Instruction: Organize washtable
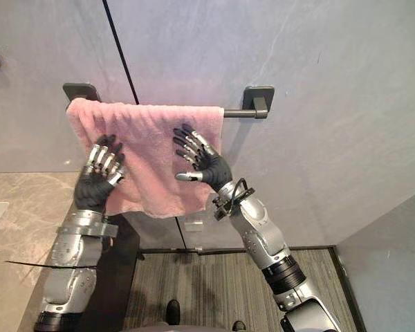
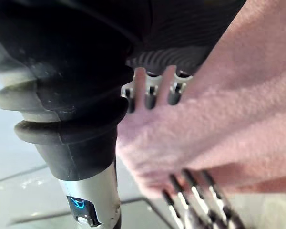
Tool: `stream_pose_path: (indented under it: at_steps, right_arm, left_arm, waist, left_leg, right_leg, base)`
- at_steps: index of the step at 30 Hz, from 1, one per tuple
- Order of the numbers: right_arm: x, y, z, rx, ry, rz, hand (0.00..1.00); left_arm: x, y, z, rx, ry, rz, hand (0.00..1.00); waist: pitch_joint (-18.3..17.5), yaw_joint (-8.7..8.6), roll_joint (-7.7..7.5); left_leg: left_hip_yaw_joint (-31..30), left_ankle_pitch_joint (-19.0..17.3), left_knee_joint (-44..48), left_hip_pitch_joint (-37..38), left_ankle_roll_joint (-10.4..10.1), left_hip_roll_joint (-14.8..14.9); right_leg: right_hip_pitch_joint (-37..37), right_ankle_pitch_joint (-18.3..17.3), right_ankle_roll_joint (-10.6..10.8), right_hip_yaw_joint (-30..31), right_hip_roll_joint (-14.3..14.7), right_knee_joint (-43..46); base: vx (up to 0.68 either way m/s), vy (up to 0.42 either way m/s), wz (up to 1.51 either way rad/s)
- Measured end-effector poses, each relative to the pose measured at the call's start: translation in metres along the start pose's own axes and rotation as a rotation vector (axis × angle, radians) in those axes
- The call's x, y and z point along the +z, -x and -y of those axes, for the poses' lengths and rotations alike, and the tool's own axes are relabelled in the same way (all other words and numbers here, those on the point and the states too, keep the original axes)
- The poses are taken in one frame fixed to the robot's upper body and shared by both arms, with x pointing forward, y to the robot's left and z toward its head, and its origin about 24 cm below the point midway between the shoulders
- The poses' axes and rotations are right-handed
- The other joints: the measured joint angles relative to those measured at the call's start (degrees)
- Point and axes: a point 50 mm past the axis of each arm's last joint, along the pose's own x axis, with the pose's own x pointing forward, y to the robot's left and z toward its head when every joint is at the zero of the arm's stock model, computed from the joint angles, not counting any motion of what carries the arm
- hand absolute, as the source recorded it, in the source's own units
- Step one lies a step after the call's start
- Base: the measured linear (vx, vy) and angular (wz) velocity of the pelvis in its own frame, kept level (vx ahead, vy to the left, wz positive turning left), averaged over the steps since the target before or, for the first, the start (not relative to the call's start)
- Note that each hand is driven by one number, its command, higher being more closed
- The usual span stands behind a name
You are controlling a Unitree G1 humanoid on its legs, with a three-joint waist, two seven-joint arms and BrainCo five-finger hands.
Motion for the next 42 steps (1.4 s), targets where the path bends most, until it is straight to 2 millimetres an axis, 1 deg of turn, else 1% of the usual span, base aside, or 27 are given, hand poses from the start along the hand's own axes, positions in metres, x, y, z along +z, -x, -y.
stream_pose_path:
  at_steps: [2,4,7,11,15,17,20,23,26,28,29,31,33,34,35,37,42]
  right_arm:
    - [0.002,-0.001,-0.001,0.002,-0.001,0.015,0.0]
    - [0.011,0.001,-0.005,0.008,0.001,0.063,0.0]
    - [0.019,0.004,-0.007,0.02,0.013,0.105,0.0]
    - [0.02,0.011,-0.002,-0.004,0.026,0.112,0.0]
    - [0.021,0.017,0.005,-0.032,0.031,0.115,0.0]
    - [0.021,0.018,0.006,-0.041,0.034,0.118,0.0]
    - [0.026,0.026,0.008,-0.078,0.034,0.15,0.0]
    - [0.027,0.029,0.012,-0.102,0.038,0.158,0.0]
    - [0.029,0.045,0.026,-0.216,0.036,0.178,0.0]
    - [0.032,0.064,0.043,-0.341,0.05,0.189,0.0]
    - [0.033,0.069,0.047,-0.374,0.054,0.193,0.0]
    - [0.038,0.087,0.06,-0.483,0.073,0.209,0.0]
    - [0.043,0.097,0.065,-0.538,0.088,0.223,0.0]
    - [0.046,0.1,0.067,-0.559,0.096,0.234,0.0]
    - [0.047,0.102,0.067,-0.568,0.101,0.242,0.0]
    - [0.052,0.11,0.07,-0.6,0.12,0.263,0.0]
    - [0.055,0.115,0.074,-0.638,0.13,0.275,0.0]
  left_arm:
    - [0.006,0.0,-0.007,0.031,-0.019,0.029,0.0]
    - [0.016,0.0,-0.015,0.058,-0.041,0.067,0.0]
    - [0.024,0.002,-0.026,0.1,-0.07,0.099,0.0]
    - [0.035,0.009,-0.033,0.108,-0.106,0.13,0.0]
    - [0.039,0.012,-0.035,0.102,-0.121,0.141,0.0]
    - [0.04,0.013,-0.039,0.133,-0.12,0.15,0.0]
    - [0.038,0.015,-0.04,0.179,-0.124,0.15,0.0]
    - [0.038,0.016,-0.041,0.195,-0.131,0.15,0.0]
    - [0.031,0.017,-0.042,0.213,-0.14,0.123,0.0]
    - [0.022,0.02,-0.046,0.236,-0.149,0.079,0.0]
    - [0.019,0.02,-0.047,0.244,-0.149,0.068,0.0]
    - [0.012,0.023,-0.051,0.272,-0.15,0.033,0.0]
    - [0.011,0.025,-0.052,0.276,-0.154,0.022,0.0]
    - [0.01,0.027,-0.054,0.281,-0.163,0.013,0.0]
    - [0.01,0.028,-0.054,0.282,-0.164,0.009,0.0]
    - [0.006,0.029,-0.056,0.29,-0.166,-0.011,0.0]
    - [0.002,0.031,-0.059,0.301,-0.174,-0.039,0.0]
  waist:
    - [0.01,-0.01,0.01]
    - [0.05,0.04,-0.05]
    - [0.13,0.08,-0.21]
    - [0.29,0.15,-0.77]
    - [0.3,0.15,-0.8]
    - [0.3,0.12,-0.8]
    - [0.3,0.1,-0.81]
    - [0.3,-0.03,-0.81]
    - [0.29,0.05,-0.83]
    - [0.28,0.01,-0.84]
    - [0.28,-0.03,-0.84]
    - [0.29,-0.25,-0.84]
    - [0.32,-0.8,-0.88]
    - [0.33,-1.5,-0.88]
    - [0.33,-1.6,-0.88]
    - [0.34,-1.56,-0.91]
    - [0.36,-1.46,-0.95]
  left_leg:
    - [0.0,-0.14,0.0,0.11,-0.16,0.02]
    - [0.0,-0.27,-0.01,0.07,-0.31,0.01]
    - [-0.07,-0.27,-0.01,0.12,-0.31,-0.05]
    - [-0.43,-0.26,0.0,0.27,-0.32,-0.07]
    - [-0.52,-0.25,0.0,0.3,-0.33,-0.08]
    - [-0.71,-0.22,0.0,0.56,-0.28,-0.1]
    - [-1.16,-0.04,0.0,0.7,-0.02,-0.13]
    - [-1.25,-0.04,0.01,0.71,-0.02,-0.11]
    - [-1.32,-0.04,0.01,0.72,-0.02,-0.18]
    - [-1.32,-0.03,0.0,0.84,-0.01,-0.18]
    - [-1.32,-0.03,0.0,0.9,-0.01,-0.16]
    - [-1.31,-0.04,0.0,1.07,-0.02,-0.14]
    - [-1.27,-0.25,0.0,1.05,-0.28,-0.12]
    - [-1.24,-0.27,-0.01,1.05,-0.29,-0.11]
    - [-1.17,-0.27,0.0,1.06,-0.3,-0.1]
    - [-0.97,-0.51,0.0,1.05,-0.42,-0.03]
    - [-0.62,-0.58,0.0,0.83,-0.31,-0.05]
  right_leg:
    - [-0.01,-0.47,0.0,-0.03,0.0,0.17]
    - [0.05,-0.62,0.23,-0.21,-0.02,0.22]
    - [0.37,-0.61,0.24,-0.54,-0.1,0.11]
    - [0.94,-0.59,0.22,-1.05,-0.08,-0.35]
    - [1.21,-0.59,0.22,-1.27,-0.06,-0.6]
    - [1.62,-0.57,0.2,-1.32,-0.02,-0.8]
    - [1.79,-0.48,0.25,-1.42,0.0,-0.72]
    - [1.79,-0.48,0.24,-1.42,0.01,-0.56]
    - [1.9,-0.49,0.25,-1.43,-0.04,-0.47]
    - [1.91,-0.5,0.25,-1.42,-0.04,-0.41]
    - [1.91,-0.5,0.25,-1.42,-0.03,-0.42]
    - [1.9,-0.63,0.21,-1.35,-0.04,-0.45]
    - [1.88,-0.79,0.11,-1.31,-0.04,-0.57]
    - [1.88,-0.88,0.2,-1.29,-0.04,-0.59]
    - [1.86,-0.89,0.21,-1.21,-0.03,-0.6]
    - [1.83,-0.87,0.21,-1.12,-0.01,-0.7]
    - [1.76,-0.82,0.22,-1.1,-0.01,-1.03]
  base:
    - [-0.07,0.008,0.03]
    - [-0.04,0.008,0.05]
    - [-0.02,0.007,0.06]
    - [0.01,-0.003,0.06]
    - [0.01,-0.005,0.02]
    - [0.02,-0.009,0.0]
    - [0.03,-0.015,0.03]
    - [0.01,-0.006,0.01]
    - [0.01,-0.004,0.04]
    - [-0.01,-0.003,-0.02]
    - [-0.02,-0.007,-0.06]
    - [-0.03,-0.005,-0.05]
    - [-0.02,-0.001,-0.02]
    - [0.0,0.0,0.0]
    - [-0.02,-0.003,-0.03]
    - [-0.01,-0.002,-0.02]
    - [0.0,0.0,0.0]
